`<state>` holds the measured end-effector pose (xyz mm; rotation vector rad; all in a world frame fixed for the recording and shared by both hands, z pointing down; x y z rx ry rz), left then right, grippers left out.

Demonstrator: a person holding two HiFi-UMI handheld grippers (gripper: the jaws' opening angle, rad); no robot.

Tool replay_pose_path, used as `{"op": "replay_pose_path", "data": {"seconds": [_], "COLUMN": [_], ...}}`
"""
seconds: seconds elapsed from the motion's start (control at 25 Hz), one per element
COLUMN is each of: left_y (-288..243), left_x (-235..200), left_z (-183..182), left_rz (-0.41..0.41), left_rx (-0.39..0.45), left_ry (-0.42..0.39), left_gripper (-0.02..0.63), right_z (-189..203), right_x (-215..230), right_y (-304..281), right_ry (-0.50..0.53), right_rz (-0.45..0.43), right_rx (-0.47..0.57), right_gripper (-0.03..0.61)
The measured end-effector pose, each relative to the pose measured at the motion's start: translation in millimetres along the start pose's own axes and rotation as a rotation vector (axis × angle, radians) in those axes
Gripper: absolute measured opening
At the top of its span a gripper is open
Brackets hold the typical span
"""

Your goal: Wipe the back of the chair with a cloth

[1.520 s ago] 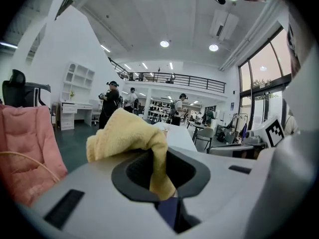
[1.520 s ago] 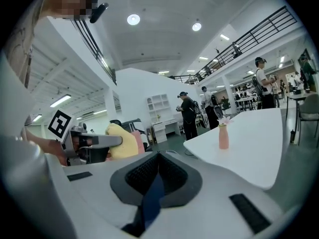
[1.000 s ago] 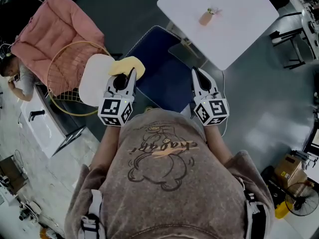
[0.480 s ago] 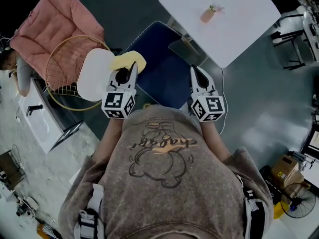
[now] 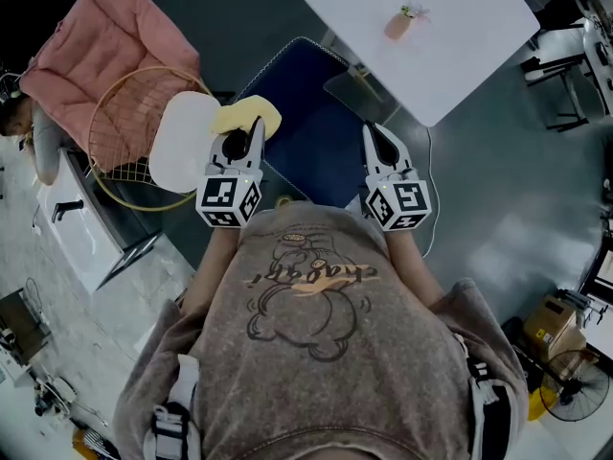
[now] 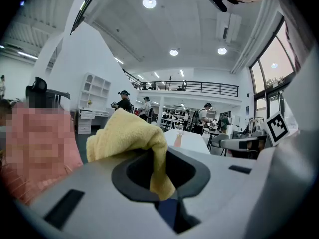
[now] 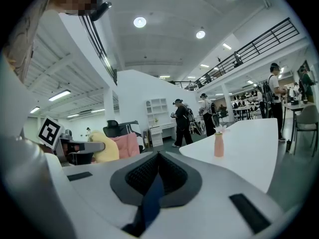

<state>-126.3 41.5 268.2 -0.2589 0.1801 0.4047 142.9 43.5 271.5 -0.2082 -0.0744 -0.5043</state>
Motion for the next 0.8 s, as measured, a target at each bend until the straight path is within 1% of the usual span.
{"op": "replay_pose_path", "data": {"seconds": [0.28, 0.64, 0.8], "left_y": [8.0, 19.8, 23.0], "left_x": [-3.4, -5.1, -4.5], "left_z": [3.9, 4.8, 4.6], "left_rz": [-0.015, -0.031, -0.033], "left_rx": [-0.005, -0.001, 0.000], "left_ry": [0.042, 0.051, 0.052], "left_gripper": [0.052, 0.052, 0.052], "right_z": [2.4, 2.5, 2.3], "right_x": [-1.6, -10.7, -11.7], "right_y": [1.9, 5.4, 8.7], "right_ry": [-0.009, -0.007, -0.029], "right_rz": [-0.003, -0.011, -0.014], "right_rx": [-0.001, -0.003, 0.002], "right_gripper": [0.026, 0.026, 0.026]}}
Point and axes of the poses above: the fingertips, and each gripper's own axes: y backward along the fingers, x to its right, z out of its underside, the point moved 7 cm from there along y, backward along the fingers, and after that the axes turned 4 degrees about y, right-handed, at the moved point
